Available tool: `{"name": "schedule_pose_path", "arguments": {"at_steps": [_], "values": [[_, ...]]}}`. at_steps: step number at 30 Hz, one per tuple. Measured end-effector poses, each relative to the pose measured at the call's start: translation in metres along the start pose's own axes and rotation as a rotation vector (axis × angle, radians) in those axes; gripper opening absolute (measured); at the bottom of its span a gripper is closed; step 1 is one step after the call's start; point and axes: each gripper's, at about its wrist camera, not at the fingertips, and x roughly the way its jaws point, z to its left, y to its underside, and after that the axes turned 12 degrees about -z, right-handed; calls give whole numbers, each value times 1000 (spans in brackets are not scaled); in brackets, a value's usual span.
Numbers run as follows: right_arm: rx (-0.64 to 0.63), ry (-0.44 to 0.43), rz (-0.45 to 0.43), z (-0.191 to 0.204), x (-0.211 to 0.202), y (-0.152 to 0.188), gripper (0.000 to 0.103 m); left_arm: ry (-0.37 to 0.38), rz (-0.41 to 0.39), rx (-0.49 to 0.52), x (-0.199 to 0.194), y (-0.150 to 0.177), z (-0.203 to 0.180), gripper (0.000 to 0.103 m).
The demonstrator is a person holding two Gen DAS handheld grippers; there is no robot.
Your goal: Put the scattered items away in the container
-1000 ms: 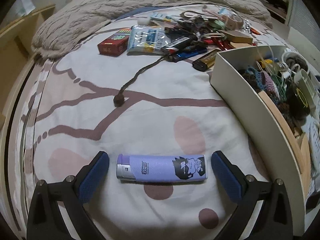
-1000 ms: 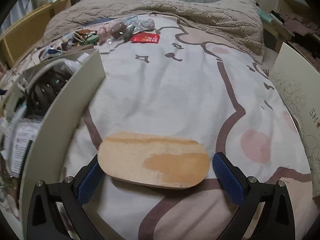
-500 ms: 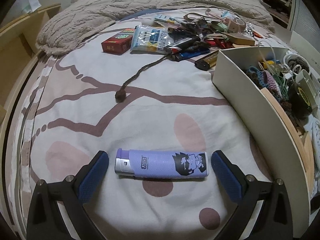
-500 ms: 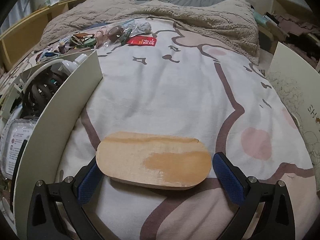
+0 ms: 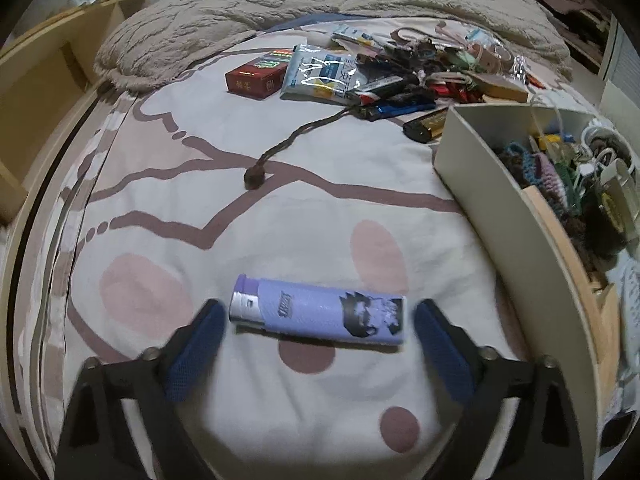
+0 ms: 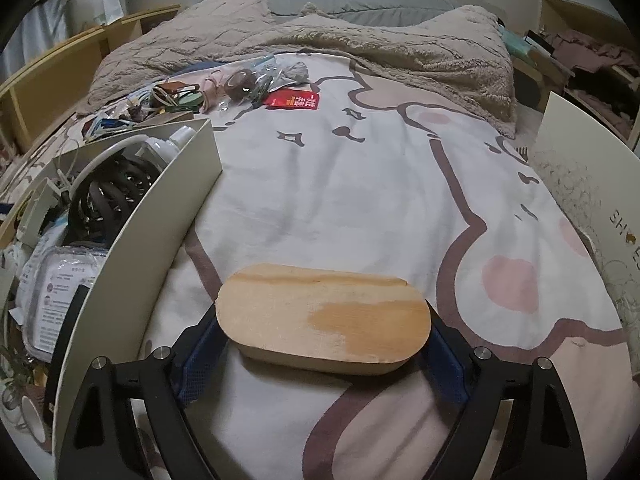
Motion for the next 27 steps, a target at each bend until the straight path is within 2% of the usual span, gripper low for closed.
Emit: {"name": "schedule_pose_path", "arguments": {"at_steps": [7,12,19,27], "values": [[51,4,-13,-6,-7,-2,89,10,-14,-27,-12,1,-7,81],[91,-5,-64,-10,-20,-11,89,33,-71,-92,-27,-9,-9,81],[89,-76,-154,-1,-42,-26,89,105,-184,-125,-60,-23,-22,81],[77,-166,-173,29,-55,-28,89,186,-258,-140,-83,-33,-40,81]]}}
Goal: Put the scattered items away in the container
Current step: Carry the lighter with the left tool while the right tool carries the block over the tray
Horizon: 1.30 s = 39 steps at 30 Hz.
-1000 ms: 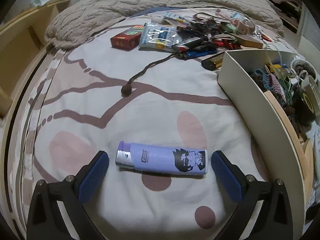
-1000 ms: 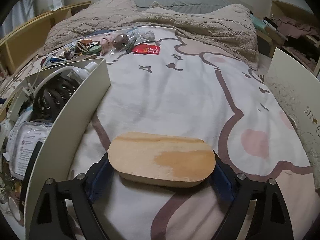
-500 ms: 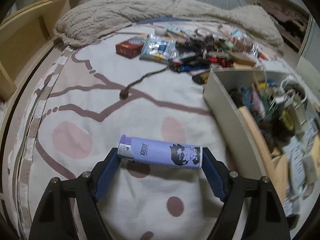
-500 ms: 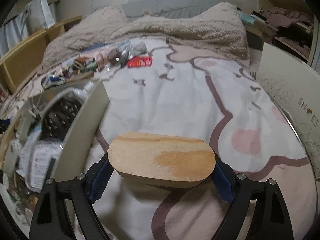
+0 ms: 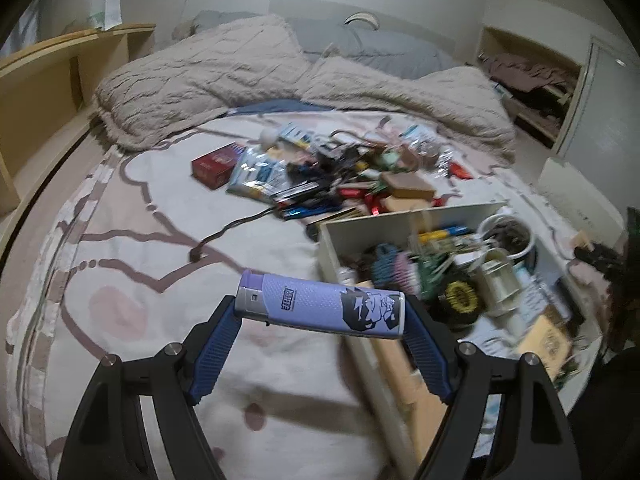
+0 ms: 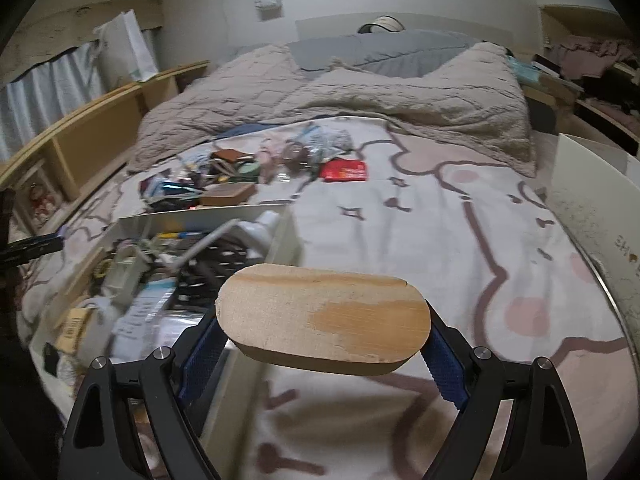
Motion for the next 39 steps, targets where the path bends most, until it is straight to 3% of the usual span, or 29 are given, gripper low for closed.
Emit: {"name": "schedule_pose_path", "arguments": {"at_steps": [10,30,34,39], "values": [[-33,-109,7,44,-7,7,89,108,-8,12,-7,0,-31,81],[-309,-288,102,117,-6,41,90,258,26,74,-10,13,-83,81],[-350,-281,79,121,-11,44,102,276,42,87,-8,16,-88,81],[-281,-295,69,112,-13,36,102,288,62,145,-5,20,-93,81]]}}
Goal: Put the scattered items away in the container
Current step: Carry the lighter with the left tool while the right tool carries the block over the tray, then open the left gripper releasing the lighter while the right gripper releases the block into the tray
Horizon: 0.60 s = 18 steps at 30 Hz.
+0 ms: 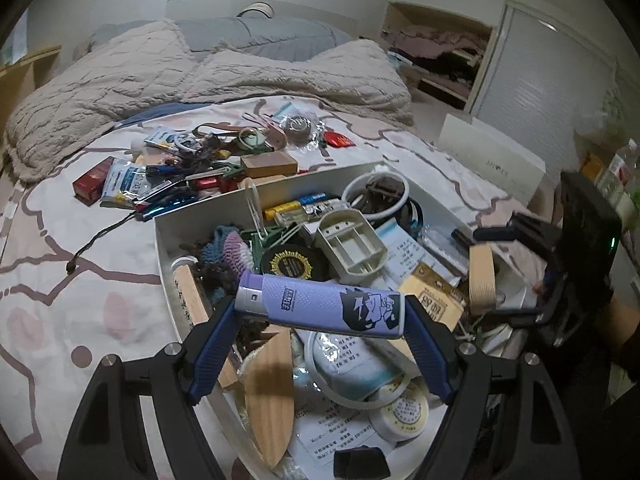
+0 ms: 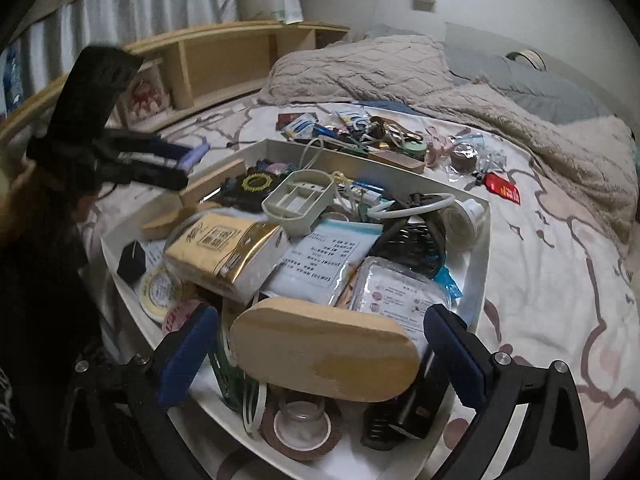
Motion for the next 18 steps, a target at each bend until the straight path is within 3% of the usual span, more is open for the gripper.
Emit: {"name": "schedule_pose_path", "arguments": {"at_steps": [6,12,18], "values": [[97,6,18,-17,4,2,102,20,42,109,-2,4,-8,81],[125,-2,21,-20,4,2,102,119,103,163,-16,5,-20,81],[129,-18,13,-19,2,1,102,138,213,233,-9,22,-35,81]]}}
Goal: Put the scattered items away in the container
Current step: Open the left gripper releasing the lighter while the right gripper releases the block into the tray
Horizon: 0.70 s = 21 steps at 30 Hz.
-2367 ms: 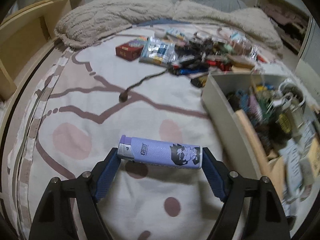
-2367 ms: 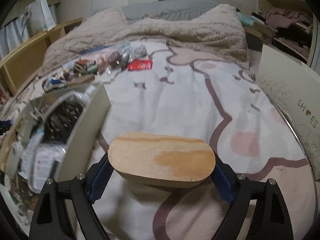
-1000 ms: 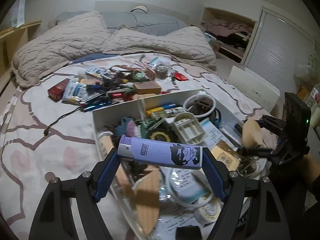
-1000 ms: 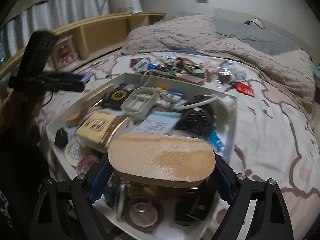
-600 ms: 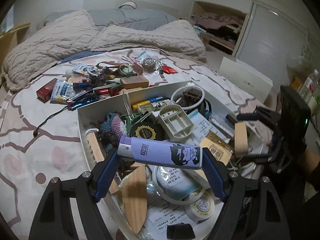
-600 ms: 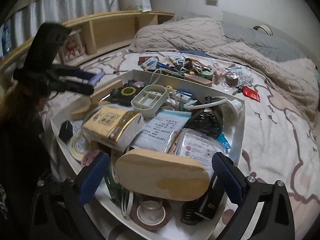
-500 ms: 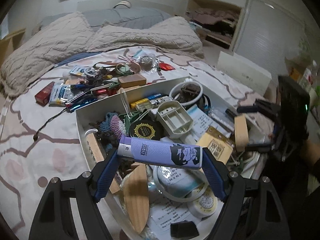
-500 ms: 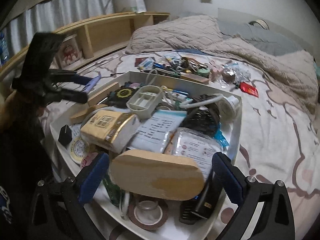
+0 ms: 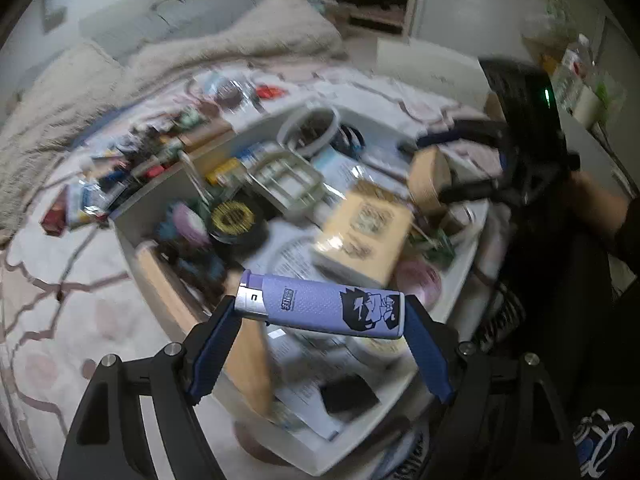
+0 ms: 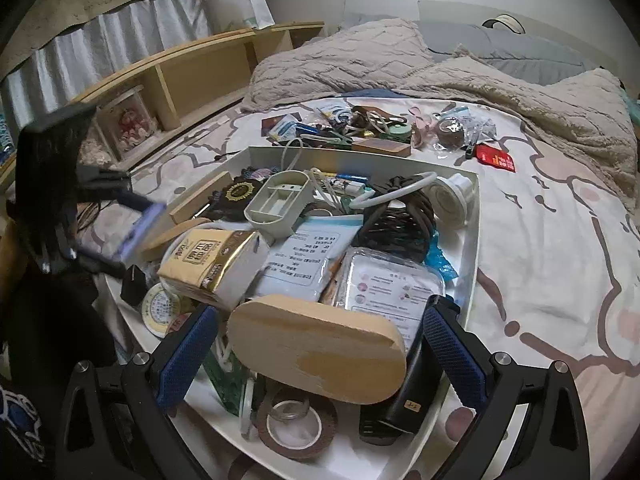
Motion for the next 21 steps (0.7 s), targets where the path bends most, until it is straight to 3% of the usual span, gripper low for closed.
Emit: {"name": "schedule_pose_path", "arguments": {"at_steps": [5,12,15,21], "values": [[15,0,-1,-3,-1,0,102,6,66,12,10,10,-7,81],[48,6,-27,-11,-8,-4,102,-47,101,30,15,16,-2,81],[69,30,-35,-17,-11,-5,102,-71,128,31,21,20,1,90],[102,106,-44,-35,-17,-6,102,-69,120,15,19,20,4,91]]}}
